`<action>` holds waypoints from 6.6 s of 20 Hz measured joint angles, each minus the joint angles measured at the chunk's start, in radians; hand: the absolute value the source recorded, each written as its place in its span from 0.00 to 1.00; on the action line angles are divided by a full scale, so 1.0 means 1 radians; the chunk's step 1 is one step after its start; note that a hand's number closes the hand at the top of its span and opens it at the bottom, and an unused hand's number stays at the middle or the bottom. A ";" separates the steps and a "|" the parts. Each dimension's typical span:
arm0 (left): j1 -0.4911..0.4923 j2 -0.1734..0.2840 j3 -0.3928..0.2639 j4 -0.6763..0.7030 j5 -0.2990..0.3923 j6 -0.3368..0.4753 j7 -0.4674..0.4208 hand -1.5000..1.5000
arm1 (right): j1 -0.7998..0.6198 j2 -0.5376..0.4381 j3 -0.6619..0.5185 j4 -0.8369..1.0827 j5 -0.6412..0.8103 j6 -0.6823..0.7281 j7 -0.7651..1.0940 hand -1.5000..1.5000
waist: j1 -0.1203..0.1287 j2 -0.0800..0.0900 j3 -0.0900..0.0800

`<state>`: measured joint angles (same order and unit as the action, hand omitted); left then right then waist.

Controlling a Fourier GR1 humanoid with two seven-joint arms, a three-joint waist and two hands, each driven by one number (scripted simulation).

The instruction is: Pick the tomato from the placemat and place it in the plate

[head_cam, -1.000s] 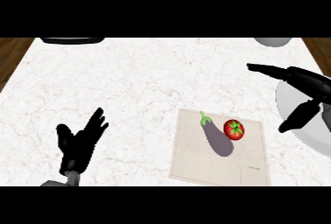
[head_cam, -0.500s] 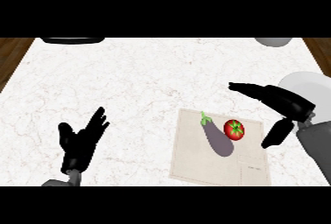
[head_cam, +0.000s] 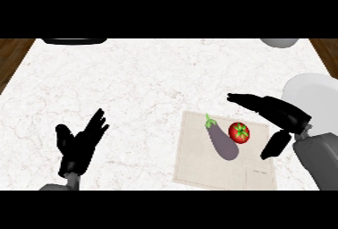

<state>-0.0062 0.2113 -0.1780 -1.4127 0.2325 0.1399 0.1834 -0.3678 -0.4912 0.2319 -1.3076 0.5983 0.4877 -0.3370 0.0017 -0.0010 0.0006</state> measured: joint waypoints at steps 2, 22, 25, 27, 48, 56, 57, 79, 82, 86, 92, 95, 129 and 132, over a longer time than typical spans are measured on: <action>-0.001 -0.006 0.007 0.009 -0.007 -0.008 -0.007 0.50 | 0.015 0.019 0.010 -0.010 0.043 -0.025 0.016 0.00 | 0.000 -0.001 0.001; 0.034 -0.065 0.051 -0.032 -0.075 -0.050 0.018 0.50 | -0.013 0.141 0.039 0.184 0.353 -0.139 -0.074 1.00 | 0.004 -0.001 0.000; 0.039 -0.052 0.069 -0.053 -0.068 -0.068 0.039 0.50 | -0.030 0.150 0.036 0.221 0.394 -0.184 -0.111 1.00 | 0.003 -0.004 -0.005; 0.026 -0.065 0.070 -0.037 -0.083 -0.062 0.044 0.50 | -0.022 0.153 0.029 0.206 0.411 -0.188 -0.121 1.00 | 0.002 -0.004 -0.006; 0.109 -0.058 0.135 -0.072 -0.078 -0.047 0.023 0.50 | 0.820 0.083 -0.263 -0.469 0.006 -0.488 -0.446 1.00 | -0.108 -0.021 -0.002; 0.068 -0.073 0.106 -0.056 -0.096 -0.062 0.025 0.50 | 0.998 0.102 -0.518 -0.574 -0.382 -0.371 -0.430 1.00 | -0.043 -0.006 -0.001; 0.056 -0.075 0.107 -0.044 -0.095 -0.065 0.020 0.50 | 0.987 0.093 -0.554 -0.553 -0.430 -0.350 -0.422 1.00 | -0.037 -0.005 0.000; 0.002 -0.107 0.079 -0.020 -0.124 -0.092 0.035 0.50 | 0.058 -0.150 -0.729 0.535 -0.462 -0.442 -0.460 1.00 | 0.033 0.009 0.003; -0.001 -0.112 0.079 -0.009 -0.129 -0.094 0.021 0.50 | -0.045 -0.187 -0.734 0.700 -0.437 -0.459 -0.517 1.00 | 0.037 0.011 0.004; -0.022 -0.120 0.073 -0.006 -0.134 -0.091 0.029 0.50 | -0.119 -0.224 -0.679 0.833 -0.350 -0.502 -0.468 0.00 | 0.051 0.017 0.004; -0.039 -0.114 0.076 -0.001 -0.126 -0.108 0.040 0.50 | -0.183 -0.229 -0.572 0.971 -0.218 -0.504 -0.442 0.00 | 0.072 0.026 0.007; -0.041 -0.110 0.083 0.001 -0.122 -0.113 0.042 0.50 | -0.212 -0.230 -0.571 1.025 -0.216 -0.442 -0.486 0.00 | 0.069 0.027 0.007; 0.012 -0.110 0.114 -0.011 -0.118 -0.101 0.004 0.50 | -0.012 -0.458 -0.644 1.026 -0.370 0.016 -0.523 0.00 | 0.001 0.012 0.014; 0.011 -0.107 0.117 -0.011 -0.115 -0.104 0.011 0.50 | 0.021 -0.461 -0.628 1.006 -0.370 0.004 -0.539 0.00 | 0.001 0.012 0.014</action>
<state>0.0043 0.1046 -0.0610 -1.4238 0.1174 0.0361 0.1944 -0.3464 -0.9521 -0.3966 -0.3016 0.2282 0.4916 -0.8762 0.0029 0.0108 0.0151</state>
